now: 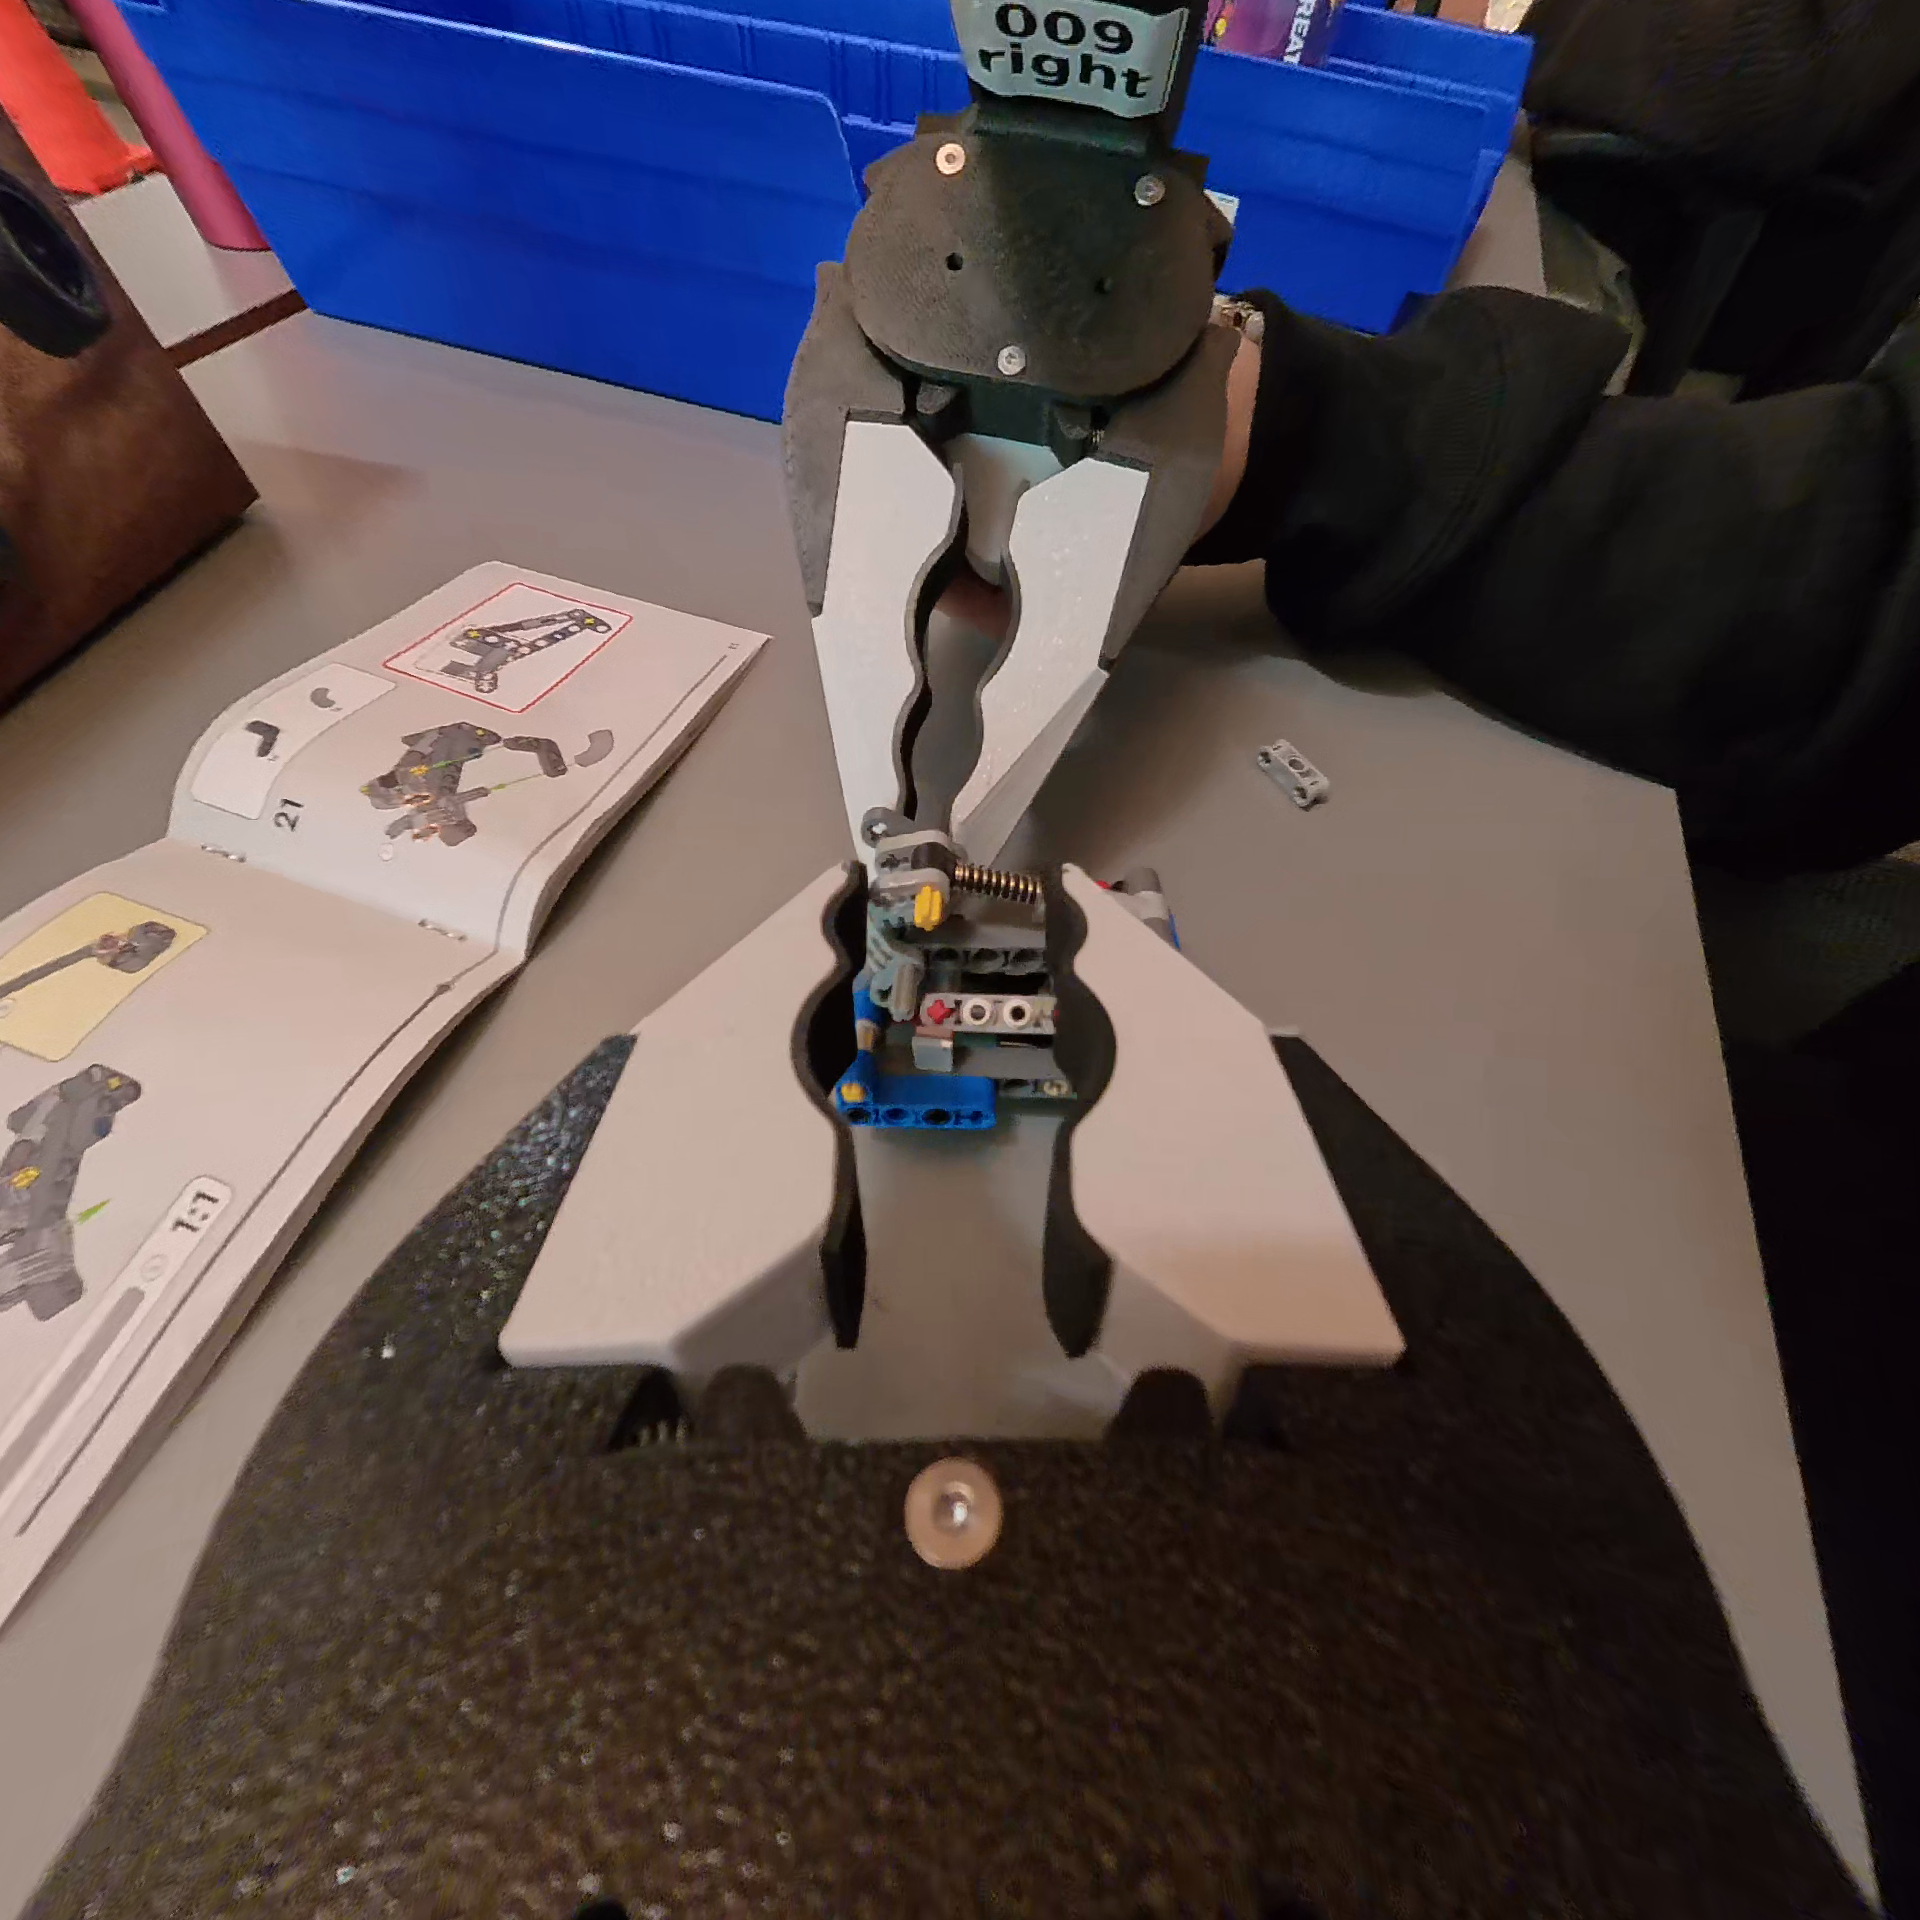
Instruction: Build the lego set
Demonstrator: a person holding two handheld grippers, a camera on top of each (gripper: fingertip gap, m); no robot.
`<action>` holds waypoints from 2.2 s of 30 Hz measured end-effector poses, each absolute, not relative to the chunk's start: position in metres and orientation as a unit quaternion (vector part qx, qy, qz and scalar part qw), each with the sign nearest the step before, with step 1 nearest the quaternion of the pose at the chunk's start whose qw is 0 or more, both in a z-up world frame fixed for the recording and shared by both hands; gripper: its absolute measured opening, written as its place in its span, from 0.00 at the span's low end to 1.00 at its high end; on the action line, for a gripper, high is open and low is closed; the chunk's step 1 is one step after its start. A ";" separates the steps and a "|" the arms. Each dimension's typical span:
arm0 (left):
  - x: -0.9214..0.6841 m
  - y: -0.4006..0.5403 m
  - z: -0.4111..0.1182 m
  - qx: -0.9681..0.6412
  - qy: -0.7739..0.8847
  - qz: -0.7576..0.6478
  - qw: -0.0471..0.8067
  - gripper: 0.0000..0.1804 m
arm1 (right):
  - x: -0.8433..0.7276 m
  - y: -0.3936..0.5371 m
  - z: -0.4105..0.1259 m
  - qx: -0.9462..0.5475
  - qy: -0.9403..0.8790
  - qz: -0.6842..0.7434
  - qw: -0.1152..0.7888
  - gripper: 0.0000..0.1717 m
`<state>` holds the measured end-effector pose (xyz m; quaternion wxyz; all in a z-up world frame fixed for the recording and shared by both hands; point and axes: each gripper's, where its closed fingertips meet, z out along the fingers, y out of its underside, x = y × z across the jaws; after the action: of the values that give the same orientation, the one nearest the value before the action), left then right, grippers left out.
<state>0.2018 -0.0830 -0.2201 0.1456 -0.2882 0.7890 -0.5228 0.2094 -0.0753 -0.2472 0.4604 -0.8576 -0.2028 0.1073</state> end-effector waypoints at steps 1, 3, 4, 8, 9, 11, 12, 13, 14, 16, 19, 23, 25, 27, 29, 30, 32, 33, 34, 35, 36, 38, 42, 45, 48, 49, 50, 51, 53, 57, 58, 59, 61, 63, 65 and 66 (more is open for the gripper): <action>0.202 -0.083 -0.220 -0.293 0.788 -0.524 0.139 0.17 | 0.209 -0.075 -0.247 -0.858 -0.203 0.107 0.460 0.03; 0.200 -0.085 -0.220 -0.303 0.782 -0.533 0.113 0.16 | 0.209 -0.075 -0.247 -0.857 -0.204 0.107 0.461 0.03; 0.197 -0.087 -0.217 -0.306 0.776 -0.544 0.092 0.14 | 0.209 -0.075 -0.247 -0.857 -0.204 0.107 0.461 0.03; 0.194 -0.088 -0.215 -0.319 0.760 -0.565 0.051 0.16 | 0.209 -0.075 -0.247 -0.857 -0.204 0.106 0.461 0.03; 0.194 -0.087 -0.218 -0.319 0.764 -0.558 0.054 0.15 | 0.209 -0.075 -0.247 -0.857 -0.204 0.106 0.461 0.03; 0.195 -0.087 -0.222 -0.320 0.772 -0.545 0.060 0.15 | 0.209 -0.076 -0.247 -0.857 -0.204 0.105 0.461 0.03; 0.195 -0.087 -0.222 -0.318 0.773 -0.545 0.064 0.15 | 0.209 -0.076 -0.247 -0.857 -0.205 0.105 0.461 0.03; 0.195 -0.087 -0.221 -0.316 0.774 -0.545 0.069 0.15 | 0.209 -0.076 -0.247 -0.857 -0.204 0.105 0.461 0.03; 0.195 -0.086 -0.221 -0.315 0.774 -0.544 0.073 0.14 | 0.209 -0.076 -0.247 -0.857 -0.204 0.105 0.461 0.03; 0.195 -0.086 -0.222 -0.316 0.775 -0.542 0.074 0.15 | 0.209 -0.076 -0.247 -0.857 -0.204 0.106 0.461 0.03; 0.195 -0.086 -0.222 -0.312 0.777 -0.541 0.079 0.15 | 0.209 -0.076 -0.247 -0.857 -0.204 0.106 0.461 0.03; 0.194 -0.086 -0.221 -0.293 0.785 -0.535 0.104 0.16 | 0.209 -0.076 -0.247 -0.857 -0.204 0.106 0.461 0.03; 0.194 -0.087 -0.221 -0.290 0.787 -0.534 0.108 0.17 | 0.209 -0.076 -0.247 -0.857 -0.204 0.106 0.461 0.03; 0.194 -0.087 -0.221 -0.291 0.786 -0.534 0.106 0.17 | 0.209 -0.076 -0.247 -0.857 -0.204 0.106 0.461 0.03; 0.194 -0.087 -0.221 -0.292 0.785 -0.536 0.104 0.18 | 0.209 -0.076 -0.247 -0.857 -0.205 0.105 0.461 0.03; 0.194 -0.086 -0.220 -0.293 0.784 -0.537 0.105 0.18 | 0.209 -0.076 -0.247 -0.857 -0.204 0.105 0.461 0.03; 0.194 -0.086 -0.220 -0.292 0.783 -0.539 0.105 0.19 | 0.209 -0.075 -0.247 -0.857 -0.204 0.106 0.461 0.03; 0.194 -0.086 -0.220 -0.290 0.784 -0.539 0.105 0.19 | 0.209 -0.075 -0.247 -0.857 -0.204 0.106 0.461 0.03; 0.193 -0.086 -0.220 -0.290 0.785 -0.538 0.107 0.19 | 0.209 -0.075 -0.247 -0.857 -0.204 0.107 0.460 0.03; 0.193 -0.084 -0.220 -0.288 0.786 -0.536 0.110 0.19 | 0.209 -0.075 -0.247 -0.857 -0.204 0.108 0.460 0.03; 0.194 -0.082 -0.221 -0.288 0.787 -0.533 0.113 0.19 | 0.209 -0.075 -0.247 -0.857 -0.203 0.108 0.460 0.03; 0.194 -0.076 -0.220 -0.291 0.787 -0.530 0.120 0.20 | 0.209 -0.075 -0.247 -0.857 -0.206 0.106 0.461 0.02; 0.195 -0.057 -0.216 -0.303 0.778 -0.535 0.129 0.20 | 0.210 -0.075 -0.247 -0.854 -0.215 0.104 0.462 0.02; 0.194 -0.037 -0.216 -0.316 0.771 -0.537 0.131 0.20 | 0.208 -0.075 -0.244 -0.847 -0.227 0.101 0.471 0.02; 0.191 -0.023 -0.213 -0.330 0.755 -0.553 0.124 0.20 | 0.208 -0.072 -0.236 -0.831 -0.237 0.097 0.494 0.02; 0.190 -0.022 -0.211 -0.332 0.749 -0.561 0.115 0.20 | 0.209 -0.072 -0.234 -0.827 -0.238 0.092 0.501 0.02; 0.188 -0.022 -0.210 -0.332 0.746 -0.568 0.106 0.19 | 0.210 -0.071 -0.234 -0.826 -0.239 0.087 0.503 0.02; 0.186 -0.023 -0.210 -0.333 0.743 -0.573 0.097 0.19 | 0.210 -0.071 -0.234 -0.825 -0.241 0.086 0.503 0.02; 0.183 -0.027 -0.209 -0.327 0.743 -0.577 0.086 0.19 | 0.209 -0.069 -0.234 -0.823 -0.247 0.078 0.505 0.02; 0.180 -0.031 -0.212 -0.313 0.757 -0.565 0.096 0.19 | 0.206 -0.065 -0.235 -0.824 -0.249 0.075 0.503 0.02; 0.180 -0.032 -0.213 -0.312 0.759 -0.562 0.102 0.18 | 0.205 -0.065 -0.237 -0.827 -0.249 0.077 0.498 0.02; 0.180 -0.033 -0.213 -0.310 0.761 -0.559 0.107 0.17 | 0.205 -0.064 -0.239 -0.830 -0.249 0.077 0.493 0.02; 0.180 -0.039 -0.213 -0.298 0.766 -0.557 0.119 0.14 | 0.206 -0.063 -0.240 -0.834 -0.245 0.078 0.488 0.02; 0.184 -0.044 -0.214 -0.290 0.774 -0.546 0.138 0.12 | 0.206 -0.063 -0.240 -0.835 -0.243 0.079 0.487 0.02; 0.186 -0.049 -0.220 -0.281 0.790 -0.525 0.149 0.12 | 0.207 -0.062 -0.241 -0.837 -0.241 0.080 0.485 0.02; 0.187 -0.051 -0.223 -0.278 0.798 -0.514 0.151 0.11 | 0.207 -0.062 -0.241 -0.838 -0.240 0.081 0.484 0.02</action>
<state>0.1869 -0.0513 -0.2234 0.1506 -0.2778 0.7977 -0.5136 0.2073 -0.0624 -0.2412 0.4839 -0.8376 -0.2401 0.0807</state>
